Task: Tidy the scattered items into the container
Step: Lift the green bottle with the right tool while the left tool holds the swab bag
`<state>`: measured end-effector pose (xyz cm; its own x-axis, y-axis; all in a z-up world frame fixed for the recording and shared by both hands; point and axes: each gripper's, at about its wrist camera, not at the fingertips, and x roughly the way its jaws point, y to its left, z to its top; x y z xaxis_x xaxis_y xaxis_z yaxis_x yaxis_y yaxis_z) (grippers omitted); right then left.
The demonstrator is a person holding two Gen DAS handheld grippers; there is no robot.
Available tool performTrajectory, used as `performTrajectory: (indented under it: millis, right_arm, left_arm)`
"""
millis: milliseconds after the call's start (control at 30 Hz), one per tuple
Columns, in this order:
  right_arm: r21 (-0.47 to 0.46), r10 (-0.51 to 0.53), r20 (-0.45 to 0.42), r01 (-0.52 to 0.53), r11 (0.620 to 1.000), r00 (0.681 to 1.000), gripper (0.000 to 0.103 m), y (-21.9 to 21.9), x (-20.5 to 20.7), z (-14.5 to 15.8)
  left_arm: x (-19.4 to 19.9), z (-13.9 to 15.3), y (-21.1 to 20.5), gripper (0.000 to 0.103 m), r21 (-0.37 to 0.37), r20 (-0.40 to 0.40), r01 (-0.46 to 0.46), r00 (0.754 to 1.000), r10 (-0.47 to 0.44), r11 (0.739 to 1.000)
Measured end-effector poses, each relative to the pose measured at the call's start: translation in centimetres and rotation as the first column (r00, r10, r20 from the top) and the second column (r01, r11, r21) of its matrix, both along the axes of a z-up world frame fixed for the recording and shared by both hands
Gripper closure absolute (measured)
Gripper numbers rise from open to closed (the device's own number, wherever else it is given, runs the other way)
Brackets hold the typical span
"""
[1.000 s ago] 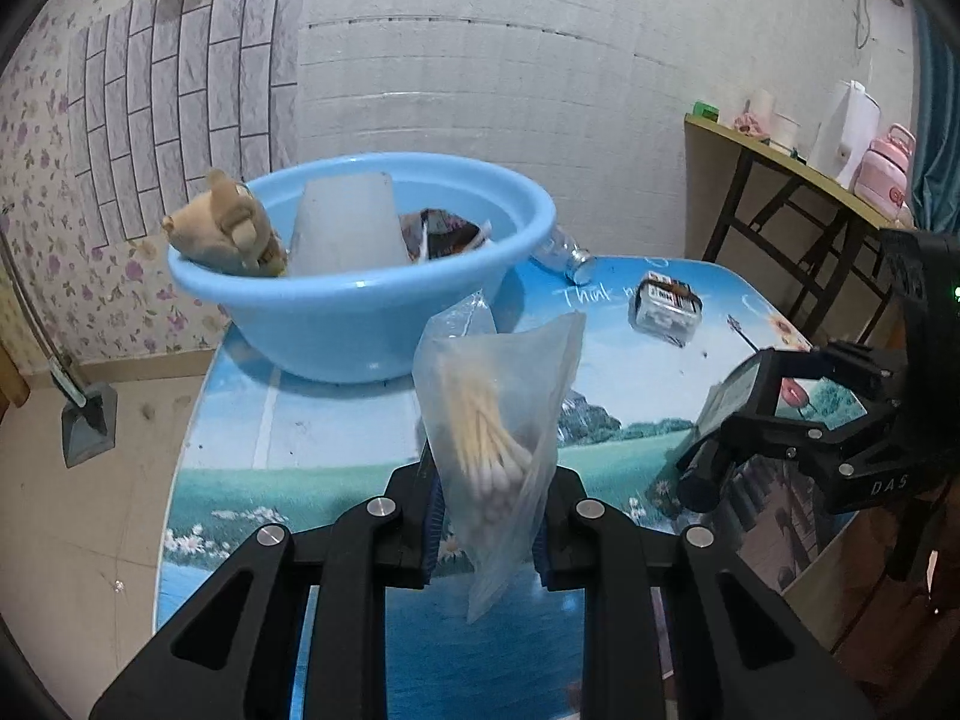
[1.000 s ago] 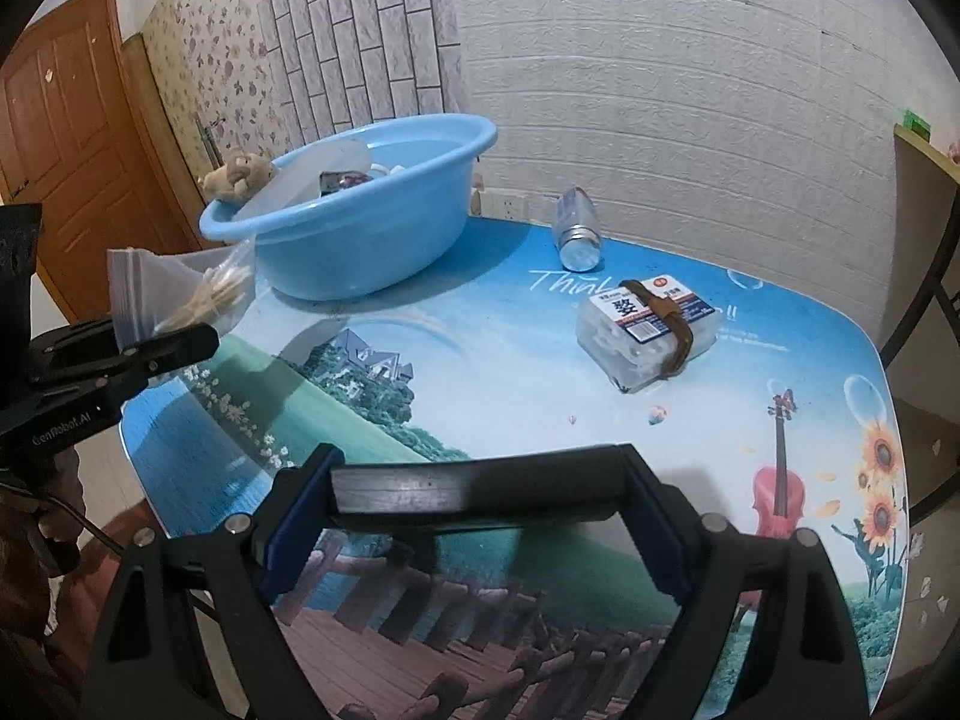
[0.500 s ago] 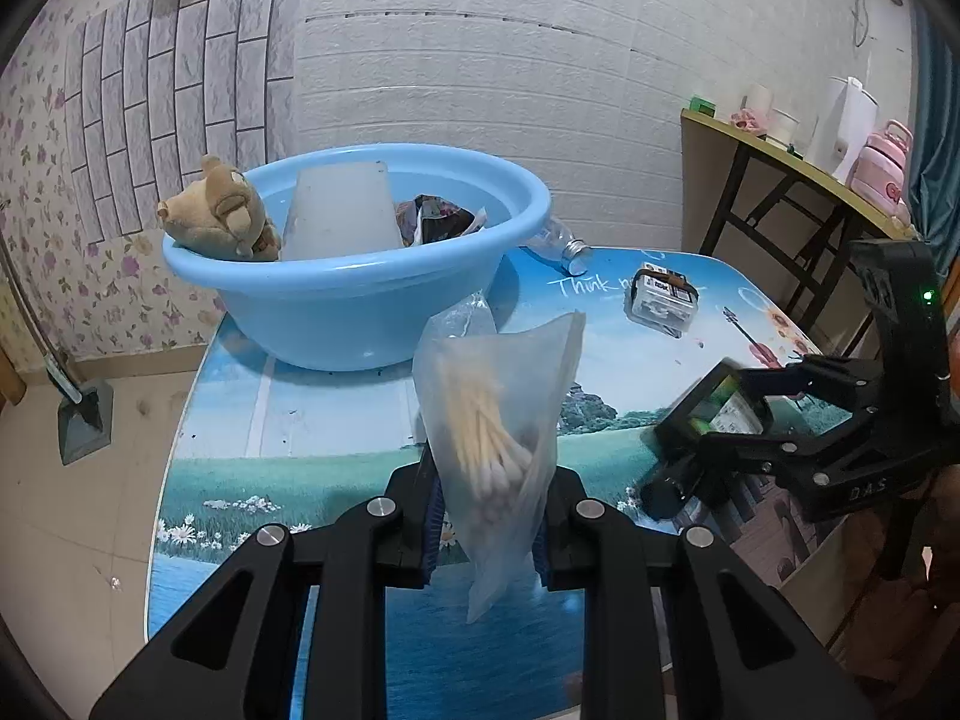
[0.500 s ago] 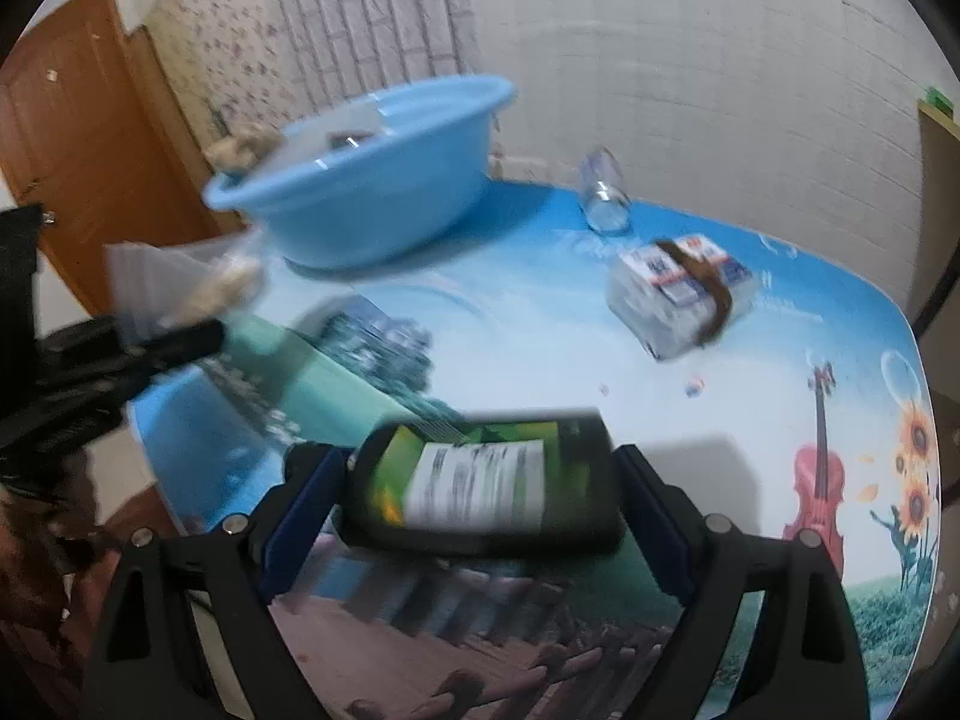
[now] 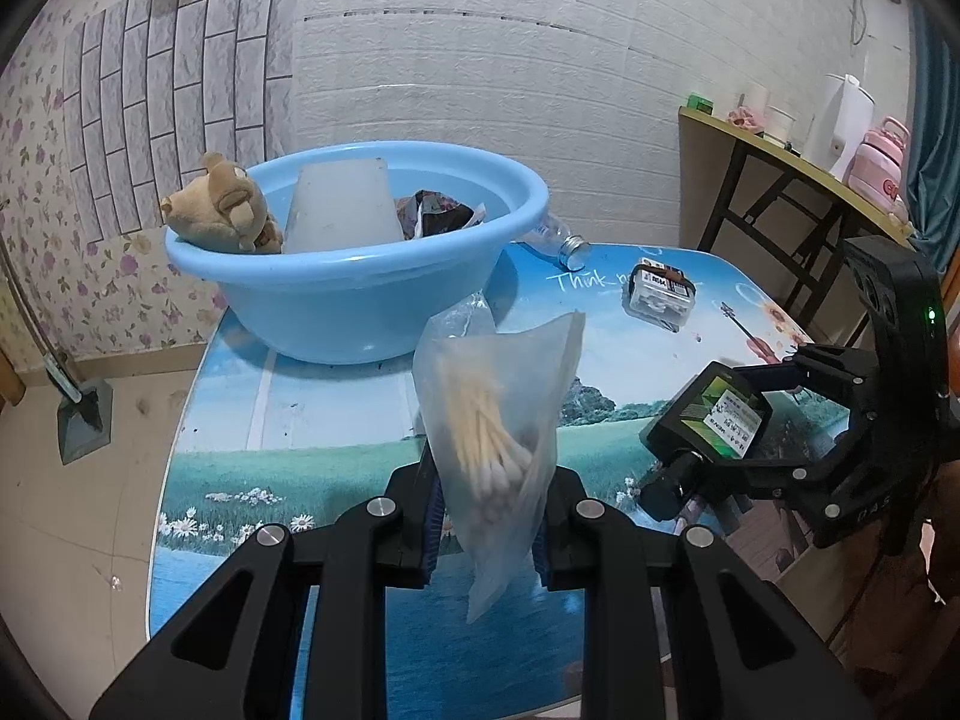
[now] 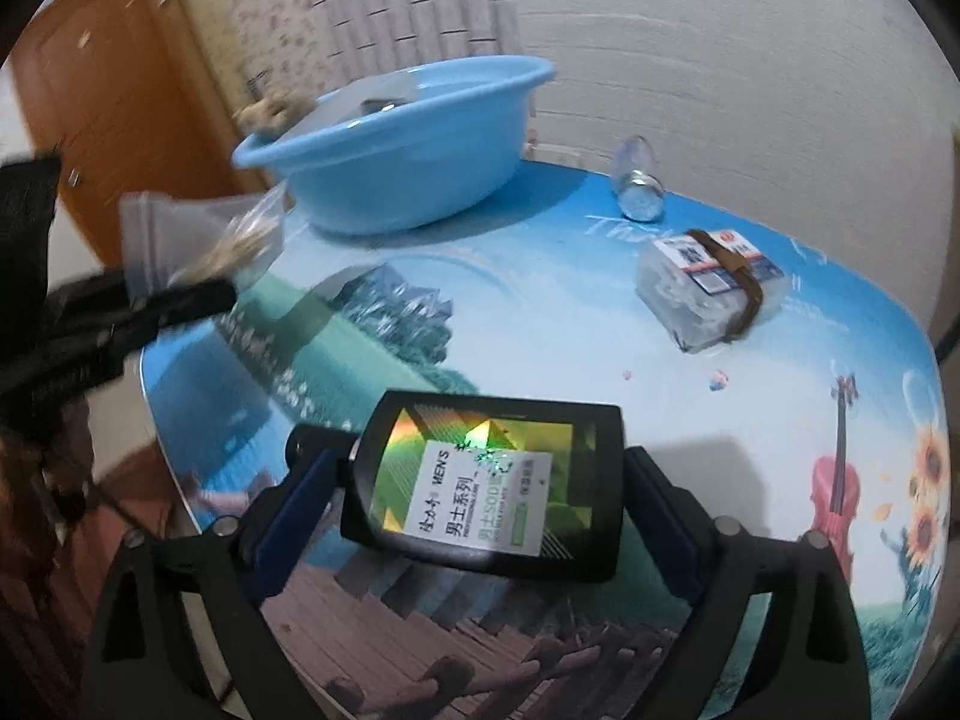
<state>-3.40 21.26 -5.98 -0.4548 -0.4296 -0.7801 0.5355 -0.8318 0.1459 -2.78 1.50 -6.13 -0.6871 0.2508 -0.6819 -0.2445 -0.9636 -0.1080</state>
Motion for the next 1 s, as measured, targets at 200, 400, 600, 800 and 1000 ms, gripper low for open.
performTrajectory:
  millis: [200,400,600,800,1000]
  right_arm:
    - [0.036,0.029,-0.005,-0.029,0.999,1.0,0.006,-0.4,-0.3,-0.5]
    - [0.017,0.031,-0.009,-0.031,0.999,0.999,0.008,-0.2,-0.5,-0.6]
    - [-0.044,0.01,-0.009,-0.011,0.999,1.0,0.009,0.1,-0.4,0.1]
    - [-0.079,0.031,-0.053,-0.035,0.996,0.998,0.013,-0.5,-0.3,2.4]
    - [-0.09,0.05,-0.051,-0.054,0.994,0.997,0.027,-1.0,-0.3,2.4]
  left_arm:
    - [0.1,0.0,0.3,0.081,-0.004,0.002,0.007,1.0,-0.007,1.0]
    - [0.4,0.8,0.2,0.081,-0.003,-0.018,0.008,1.0,-0.008,1.0]
    - [0.8,2.5,-0.3,0.081,0.015,-0.054,0.003,0.999,-0.002,1.0]
    - [0.7,4.0,-0.8,0.081,0.027,-0.09,-0.008,0.996,0.011,1.0]
    - [0.5,3.5,-1.0,0.081,0.026,-0.074,-0.018,0.997,0.02,1.0]
